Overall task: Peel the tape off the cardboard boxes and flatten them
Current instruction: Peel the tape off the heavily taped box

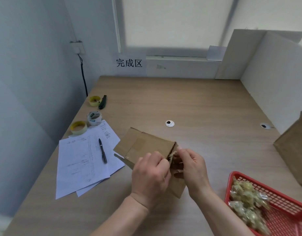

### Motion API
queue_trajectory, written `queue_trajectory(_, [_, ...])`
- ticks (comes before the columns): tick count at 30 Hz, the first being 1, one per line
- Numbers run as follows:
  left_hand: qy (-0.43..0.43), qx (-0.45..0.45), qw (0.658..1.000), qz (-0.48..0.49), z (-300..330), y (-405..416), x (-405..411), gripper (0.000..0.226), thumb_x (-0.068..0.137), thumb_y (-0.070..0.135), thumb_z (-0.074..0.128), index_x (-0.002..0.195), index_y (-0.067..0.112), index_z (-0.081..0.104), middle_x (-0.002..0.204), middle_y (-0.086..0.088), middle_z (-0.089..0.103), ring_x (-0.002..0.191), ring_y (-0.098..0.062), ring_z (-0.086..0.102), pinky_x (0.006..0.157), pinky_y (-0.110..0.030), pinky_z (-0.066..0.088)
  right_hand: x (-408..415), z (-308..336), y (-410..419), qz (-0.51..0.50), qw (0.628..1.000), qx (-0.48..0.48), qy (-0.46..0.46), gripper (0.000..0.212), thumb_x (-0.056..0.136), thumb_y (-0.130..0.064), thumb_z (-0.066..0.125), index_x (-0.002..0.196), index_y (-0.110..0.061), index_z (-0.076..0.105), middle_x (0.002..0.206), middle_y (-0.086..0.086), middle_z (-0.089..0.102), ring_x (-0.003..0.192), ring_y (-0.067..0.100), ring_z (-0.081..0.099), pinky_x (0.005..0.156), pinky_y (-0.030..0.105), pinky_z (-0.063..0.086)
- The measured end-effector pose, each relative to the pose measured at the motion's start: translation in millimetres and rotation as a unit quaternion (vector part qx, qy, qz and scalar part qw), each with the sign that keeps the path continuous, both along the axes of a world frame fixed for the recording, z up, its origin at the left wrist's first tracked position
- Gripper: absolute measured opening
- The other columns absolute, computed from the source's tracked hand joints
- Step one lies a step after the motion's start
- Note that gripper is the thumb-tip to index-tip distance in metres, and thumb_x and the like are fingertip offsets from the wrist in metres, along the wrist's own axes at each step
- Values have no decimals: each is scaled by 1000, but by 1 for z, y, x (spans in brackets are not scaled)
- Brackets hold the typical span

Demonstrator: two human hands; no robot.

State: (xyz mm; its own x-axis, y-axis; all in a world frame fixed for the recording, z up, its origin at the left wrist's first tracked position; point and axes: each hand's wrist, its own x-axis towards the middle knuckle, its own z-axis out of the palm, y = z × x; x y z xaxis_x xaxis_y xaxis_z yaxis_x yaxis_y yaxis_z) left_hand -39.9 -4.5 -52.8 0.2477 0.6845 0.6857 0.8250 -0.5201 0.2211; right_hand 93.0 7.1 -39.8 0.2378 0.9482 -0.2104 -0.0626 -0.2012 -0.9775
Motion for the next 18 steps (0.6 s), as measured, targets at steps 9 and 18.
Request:
queue_trajectory(9, [-111,-139,979,-96,-10,-3,-18,38,75,48,72,77,11,63,91,0,56,72,-19,56,59,-33,50,-6,5,11,66,998,4,13,27,99,-11,55,74,-10,65,69,9,63,64,22,59,61,37,51])
queue_trajectory(18, [-321,-237,915,60,30,26,-24,53,71,73,55,108,34,53,83,11,54,67,-6,54,60,-26,42,4,15,12,156,975,118,-107,18,100,-11,56,88,-12,69,86,0,72,83,17,64,79,36,51])
